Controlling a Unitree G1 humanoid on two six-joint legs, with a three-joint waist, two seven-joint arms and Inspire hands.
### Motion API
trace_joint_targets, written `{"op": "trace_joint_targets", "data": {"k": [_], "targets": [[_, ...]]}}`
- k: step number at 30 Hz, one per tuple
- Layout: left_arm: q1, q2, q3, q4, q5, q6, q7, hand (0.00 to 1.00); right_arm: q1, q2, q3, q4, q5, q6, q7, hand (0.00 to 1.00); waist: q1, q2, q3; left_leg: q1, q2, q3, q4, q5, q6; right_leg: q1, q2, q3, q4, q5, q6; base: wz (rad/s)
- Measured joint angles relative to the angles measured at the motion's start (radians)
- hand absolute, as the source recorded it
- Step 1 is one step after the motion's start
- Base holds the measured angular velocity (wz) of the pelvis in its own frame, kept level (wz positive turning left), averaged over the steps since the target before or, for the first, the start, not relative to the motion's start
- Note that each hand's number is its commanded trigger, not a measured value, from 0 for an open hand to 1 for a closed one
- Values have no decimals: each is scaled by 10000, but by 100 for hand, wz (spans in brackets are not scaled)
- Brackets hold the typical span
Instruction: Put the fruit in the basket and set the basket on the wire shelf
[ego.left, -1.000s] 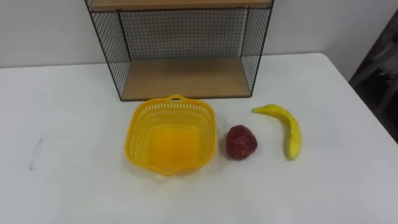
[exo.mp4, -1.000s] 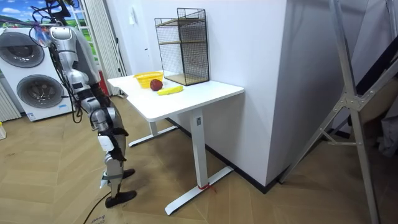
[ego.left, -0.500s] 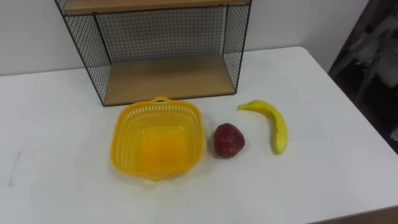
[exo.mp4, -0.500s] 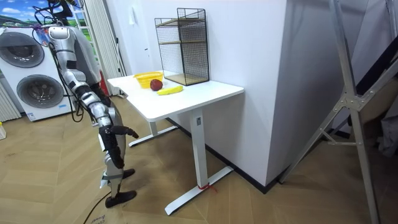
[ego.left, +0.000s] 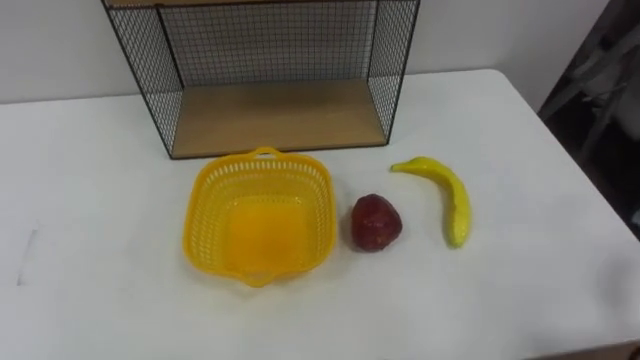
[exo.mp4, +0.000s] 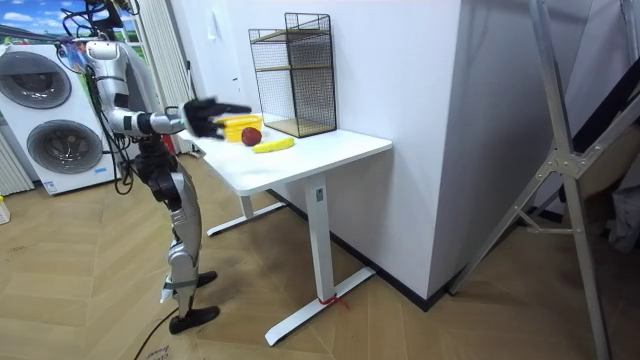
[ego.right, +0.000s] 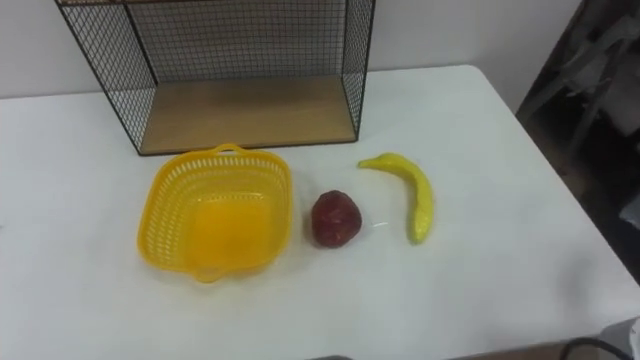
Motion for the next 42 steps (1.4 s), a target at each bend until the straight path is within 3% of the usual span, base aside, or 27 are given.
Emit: {"op": "trace_joint_targets", "data": {"k": [3, 9, 19, 22, 27, 34, 42], "targets": [[-90, 18, -64, 87, 0, -199, -183, 0, -40, -177, 752, -242, -631, -89, 643, 0, 219, 17, -1, 95, 1, 56, -86, 0, 0, 54, 1, 57, 12, 10, 4, -4], [-117, 47, -244, 89, 28, -203, -450, 0, -51, -668, 1933, -251, -874, -79, 2558, 0, 403, -26, 40, 16, -1, -56, -74, -1, 0, 45, -1, -67, 19, 28, -5, 6], [-286, 150, -433, 84, 12, -187, -830, 0, -159, -851, 2814, -171, -1352, -47, 5655, 0, 580, -148, 57, -79, 12, -223, 70, 1, -1, 90, -15, -354, 13, 73, -34, 5], [-299, 202, -629, 86, 13, -187, -838, 0, -245, -851, 3076, -110, -1358, -42, 6430, 0, 577, -244, 99, -77, 33, -232, 98, 1, -2, 121, -3, -419, 9, 112, -44, 1], [-370, 231, -773, 88, 9, -188, -856, 0, -241, -851, 3327, -15, -1286, -43, 7213, 0, 583, -249, 109, -95, 34, -239, 93, -2, 2, 122, 2, -432, 5, 160, -17, 0], [-447, 282, -919, 68, 56, -188, -1020, 0, -174, -849, 3918, -21, -1429, -38, 8002, 0, 596, -54, -5, -81, 40, -215, 108, 1, 5, 172, 0, -452, 3, 176, -16, 0], [-607, 290, -1127, 57, 214, -192, -1036, 0, 59, -846, 4467, 36, -1798, -36, 8810, 0, 622, 108, -7, -79, 41, -215, 95, 5, 11, 112, 2, -436, -2, 187, -19, 0]]}}
